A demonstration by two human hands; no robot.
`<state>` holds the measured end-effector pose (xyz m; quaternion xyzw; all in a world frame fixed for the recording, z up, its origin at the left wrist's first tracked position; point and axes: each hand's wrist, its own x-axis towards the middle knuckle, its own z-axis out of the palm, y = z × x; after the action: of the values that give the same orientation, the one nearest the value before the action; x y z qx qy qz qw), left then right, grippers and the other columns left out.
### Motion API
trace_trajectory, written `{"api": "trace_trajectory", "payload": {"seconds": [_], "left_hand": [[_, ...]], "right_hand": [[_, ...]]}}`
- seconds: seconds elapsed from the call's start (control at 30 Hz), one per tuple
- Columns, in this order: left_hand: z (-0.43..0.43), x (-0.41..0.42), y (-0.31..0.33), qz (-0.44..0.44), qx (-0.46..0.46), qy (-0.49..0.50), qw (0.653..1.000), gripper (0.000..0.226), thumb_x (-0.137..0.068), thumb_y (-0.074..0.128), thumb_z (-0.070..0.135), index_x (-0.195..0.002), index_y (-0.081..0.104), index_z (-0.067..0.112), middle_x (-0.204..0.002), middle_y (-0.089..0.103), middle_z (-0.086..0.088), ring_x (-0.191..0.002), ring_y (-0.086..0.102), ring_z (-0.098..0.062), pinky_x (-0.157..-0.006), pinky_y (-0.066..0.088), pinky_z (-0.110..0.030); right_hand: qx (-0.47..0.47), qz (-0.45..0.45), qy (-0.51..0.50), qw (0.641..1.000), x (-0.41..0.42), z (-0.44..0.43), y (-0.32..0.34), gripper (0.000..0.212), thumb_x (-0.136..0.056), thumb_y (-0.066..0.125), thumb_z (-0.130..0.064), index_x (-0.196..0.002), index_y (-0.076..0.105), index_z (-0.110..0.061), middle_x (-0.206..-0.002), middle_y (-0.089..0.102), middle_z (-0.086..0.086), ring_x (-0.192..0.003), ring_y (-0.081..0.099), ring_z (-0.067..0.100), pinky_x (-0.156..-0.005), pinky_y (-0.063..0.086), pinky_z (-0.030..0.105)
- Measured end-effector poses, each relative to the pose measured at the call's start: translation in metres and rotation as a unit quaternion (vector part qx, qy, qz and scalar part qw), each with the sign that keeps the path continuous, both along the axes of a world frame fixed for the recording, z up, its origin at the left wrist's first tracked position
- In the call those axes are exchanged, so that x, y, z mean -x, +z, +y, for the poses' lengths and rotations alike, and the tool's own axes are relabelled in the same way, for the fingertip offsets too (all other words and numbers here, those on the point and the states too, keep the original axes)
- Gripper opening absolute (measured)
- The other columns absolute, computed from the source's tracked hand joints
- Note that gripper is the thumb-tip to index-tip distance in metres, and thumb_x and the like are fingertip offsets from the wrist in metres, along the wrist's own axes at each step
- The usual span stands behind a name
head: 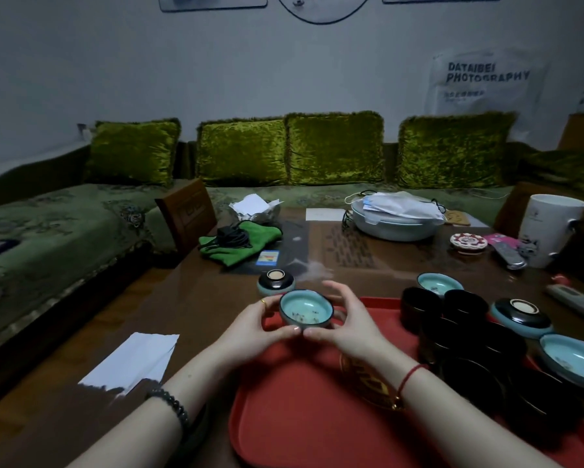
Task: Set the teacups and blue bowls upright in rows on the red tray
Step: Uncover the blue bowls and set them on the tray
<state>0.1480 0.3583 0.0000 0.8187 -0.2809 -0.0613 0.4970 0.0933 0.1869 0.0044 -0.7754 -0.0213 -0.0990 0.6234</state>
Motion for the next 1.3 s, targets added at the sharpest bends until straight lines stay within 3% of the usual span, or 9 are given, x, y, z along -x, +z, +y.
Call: {"api": "trace_trajectory", "payload": {"seconds": [0.1,0.2,0.37,0.57,0.73,0.93,1.0,1.17,1.3], "left_hand": [[-0.002,-0.006,-0.009,-0.043,-0.071,0.031,0.996,0.061,-0.072,0.073,0.029,-0.127,0.046,0.023,-0.127,0.058,0.005,-0.113,0.055,-0.004,-0.104,0.041,-0.028],[-0.006,-0.01,-0.014,-0.081,-0.139,0.067,0.985,0.067,-0.073,0.07,0.039,-0.131,0.042,0.022,-0.132,0.054,0.003,-0.122,0.049,-0.011,-0.107,0.036,-0.036],[-0.008,-0.016,-0.016,-0.116,-0.188,0.077,0.972,0.067,-0.075,0.065,0.046,-0.132,0.04,0.025,-0.134,0.053,0.004,-0.126,0.045,-0.013,-0.11,0.03,-0.037],[-0.008,-0.019,-0.016,-0.136,-0.236,0.084,0.958,0.072,-0.075,0.061,0.053,-0.136,0.035,0.024,-0.136,0.05,0.001,-0.129,0.039,-0.014,-0.113,0.024,-0.04],[-0.008,-0.015,-0.008,-0.144,-0.223,0.082,0.961,0.074,-0.074,0.063,0.051,-0.137,0.034,0.025,-0.137,0.047,0.002,-0.13,0.038,-0.014,-0.112,0.026,-0.037],[-0.023,-0.002,0.012,-0.166,-0.183,0.077,0.966,0.079,-0.076,0.064,0.047,-0.139,0.028,0.016,-0.146,0.037,-0.002,-0.137,0.028,-0.015,-0.113,0.021,-0.032],[-0.033,0.005,0.021,-0.169,-0.158,0.071,0.97,0.078,-0.077,0.064,0.045,-0.14,0.028,0.016,-0.147,0.036,-0.001,-0.137,0.028,-0.014,-0.113,0.022,-0.032],[-0.073,0.029,0.044,-0.179,-0.085,0.037,0.979,0.069,-0.081,0.062,0.037,-0.139,0.031,0.016,-0.143,0.041,-0.003,-0.133,0.035,-0.014,-0.111,0.025,-0.03],[-0.115,0.051,0.056,-0.195,-0.058,0.008,0.979,0.065,-0.083,0.06,0.036,-0.137,0.032,0.017,-0.141,0.044,-0.004,-0.131,0.038,-0.015,-0.11,0.027,-0.029]], "right_hand": [[-0.005,0.018,-0.009,1.0,-0.008,0.001,-0.016,0.081,-0.06,0.076,0.009,-0.126,0.038,-0.018,-0.116,0.047,0.001,-0.108,0.054,0.017,-0.09,0.047,0.024],[0.01,0.025,-0.022,0.999,-0.015,-0.001,-0.027,0.078,-0.06,0.077,0.006,-0.121,0.039,-0.024,-0.116,0.046,-0.001,-0.108,0.054,0.016,-0.095,0.045,0.027],[0.033,0.024,-0.036,0.999,-0.024,-0.004,-0.033,0.077,-0.057,0.08,0.0,-0.114,0.04,-0.033,-0.116,0.049,-0.003,-0.113,0.054,0.019,-0.102,0.044,0.041],[0.076,0.012,-0.039,0.996,-0.028,-0.004,-0.034,0.078,-0.057,0.081,-0.006,-0.12,0.041,-0.028,-0.113,0.049,-0.007,-0.115,0.052,0.018,-0.103,0.043,0.041],[0.146,-0.001,-0.042,0.988,-0.023,-0.005,-0.028,0.081,-0.058,0.082,-0.016,-0.126,0.039,-0.023,-0.117,0.049,-0.008,-0.12,0.046,0.013,-0.105,0.037,0.029],[0.175,-0.035,-0.046,0.983,-0.007,-0.013,-0.004,0.082,-0.062,0.081,-0.019,-0.13,0.035,-0.022,-0.136,0.043,0.001,-0.129,0.038,0.014,-0.109,0.031,0.031],[0.181,-0.058,-0.053,0.98,0.003,-0.021,0.009,0.08,-0.063,0.08,-0.018,-0.13,0.036,-0.021,-0.136,0.045,0.003,-0.127,0.039,0.013,-0.108,0.032,0.03],[0.211,-0.106,-0.073,0.969,0.035,-0.055,0.042,0.076,-0.065,0.079,-0.017,-0.129,0.038,-0.021,-0.127,0.047,0.0,-0.121,0.042,0.007,-0.096,0.03,0.012],[0.226,-0.115,-0.102,0.962,0.069,-0.096,0.063,0.074,-0.066,0.078,-0.021,-0.128,0.038,-0.027,-0.121,0.047,-0.008,-0.12,0.043,0.005,-0.097,0.032,0.018]]}}
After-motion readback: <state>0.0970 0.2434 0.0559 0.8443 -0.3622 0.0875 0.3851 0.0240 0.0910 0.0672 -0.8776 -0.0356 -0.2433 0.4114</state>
